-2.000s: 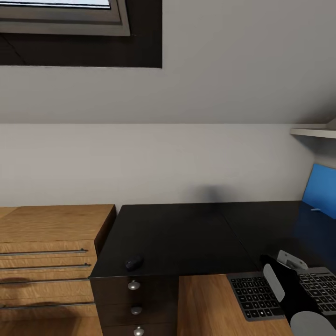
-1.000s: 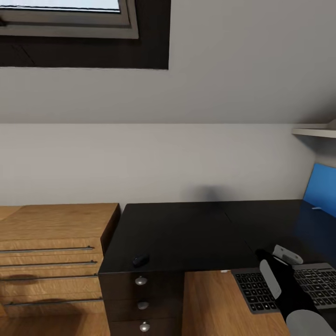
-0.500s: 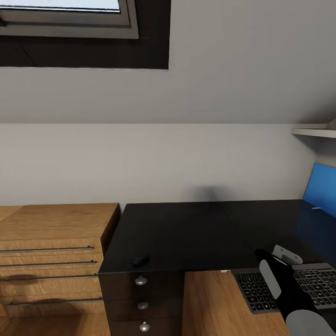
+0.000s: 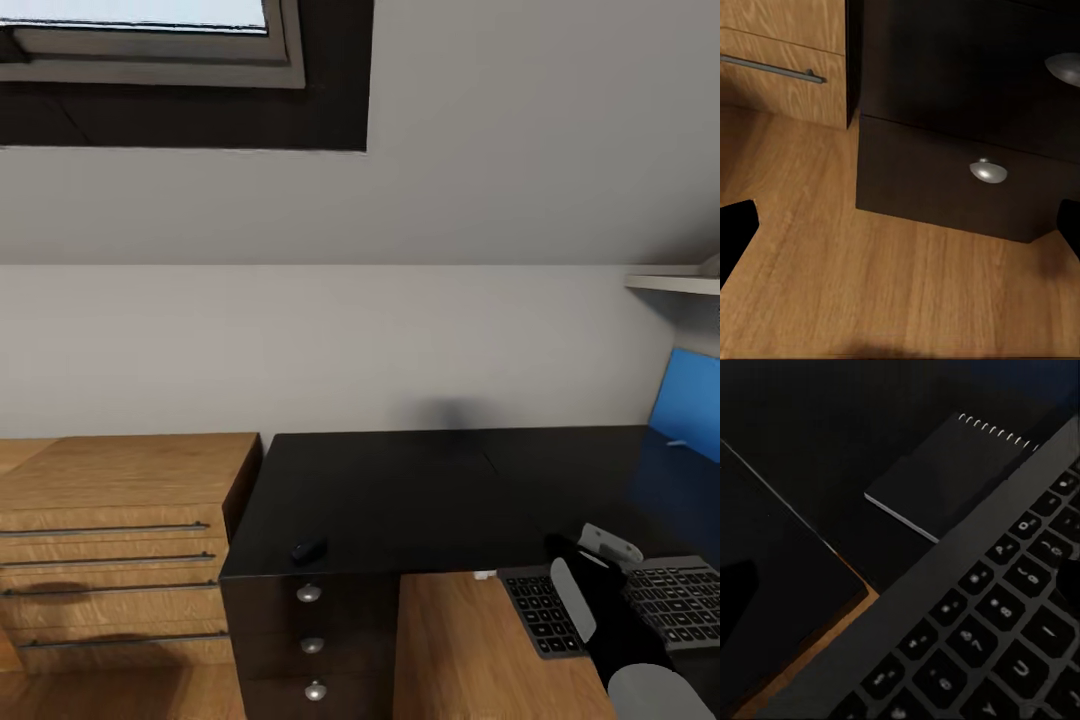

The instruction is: In the bedroom, organize the workspace by keeping the computer under the desk, ensuring the monitor is on the desk, placing the keyboard on the desk next to the monitor, placing the mouse on the desk next to the keyboard, moving the folder from the swivel chair onto the desk next to the mouse, stacking the notebook on top of the folder with the pen on top of the notebook, and positioning the swivel chair next to the desk.

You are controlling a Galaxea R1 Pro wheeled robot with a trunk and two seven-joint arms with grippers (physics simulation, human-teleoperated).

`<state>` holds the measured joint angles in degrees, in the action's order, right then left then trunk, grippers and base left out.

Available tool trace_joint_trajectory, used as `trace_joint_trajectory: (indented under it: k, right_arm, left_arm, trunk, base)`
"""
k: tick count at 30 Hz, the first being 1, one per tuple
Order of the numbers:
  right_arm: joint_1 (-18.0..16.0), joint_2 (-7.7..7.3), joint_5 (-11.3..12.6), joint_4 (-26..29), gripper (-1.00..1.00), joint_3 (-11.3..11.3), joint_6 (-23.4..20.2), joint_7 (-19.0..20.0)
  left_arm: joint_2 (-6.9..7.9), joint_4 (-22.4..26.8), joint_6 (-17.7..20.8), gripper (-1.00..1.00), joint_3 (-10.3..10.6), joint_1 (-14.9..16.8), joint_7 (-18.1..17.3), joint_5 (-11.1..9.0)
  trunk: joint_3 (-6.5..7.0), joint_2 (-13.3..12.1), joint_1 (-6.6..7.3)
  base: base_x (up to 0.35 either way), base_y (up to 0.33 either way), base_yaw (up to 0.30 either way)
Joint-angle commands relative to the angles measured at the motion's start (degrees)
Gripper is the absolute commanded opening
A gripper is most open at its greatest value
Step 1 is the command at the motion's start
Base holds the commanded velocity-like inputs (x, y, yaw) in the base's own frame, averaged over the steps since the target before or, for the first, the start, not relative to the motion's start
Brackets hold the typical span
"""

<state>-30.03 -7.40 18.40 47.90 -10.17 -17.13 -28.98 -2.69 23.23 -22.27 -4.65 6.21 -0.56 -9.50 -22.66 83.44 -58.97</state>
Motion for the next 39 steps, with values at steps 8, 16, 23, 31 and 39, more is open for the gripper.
trace_joint_trajectory:
  k: [8,16,23,31,39]
  right_arm:
    - [0.0,1.71,-4.7,0.1,1.0,0.4,-0.1,-0.3]
    - [0.0,2.01,-5.3,0.0,1.0,0.4,-0.1,-0.2]
    - [0.0,2.03,-5.3,0.0,1.0,0.4,-0.1,-0.1]
    - [0.1,1.94,-5.5,-1.5,1.0,0.5,-0.1,0.1]
    - [0.2,1.97,-6.0,-3.6,1.0,0.7,0.7,0.2]
  left_arm:
    - [-0.04,0.0,-0.1,1.0,-0.2,0.1,-0.1,-0.1]
    - [-0.04,0.0,-0.1,1.0,-0.2,0.0,-0.1,-0.1]
    - [-0.04,0.0,-0.1,1.0,-0.2,0.0,-0.1,-0.1]
    - [-0.04,0.0,-0.1,1.0,-0.2,0.0,-0.1,-0.1]
    - [-0.04,0.0,-0.1,1.0,-0.2,0.0,0.1,-0.1]
  trunk:
    - [-0.07,0.0,0.02]
    - [-0.07,0.0,0.02]
    - [-0.07,0.0,0.02]
    - [-0.07,0.0,0.02]
    - [-0.07,0.0,0.02]
  base:
    - [-0.259,0.194,0.0]
    - [-0.275,0.21,0.0]
    - [-0.272,0.203,0.0]
    - [-0.215,0.053,0.0]
    - [-0.038,0.005,0.0]
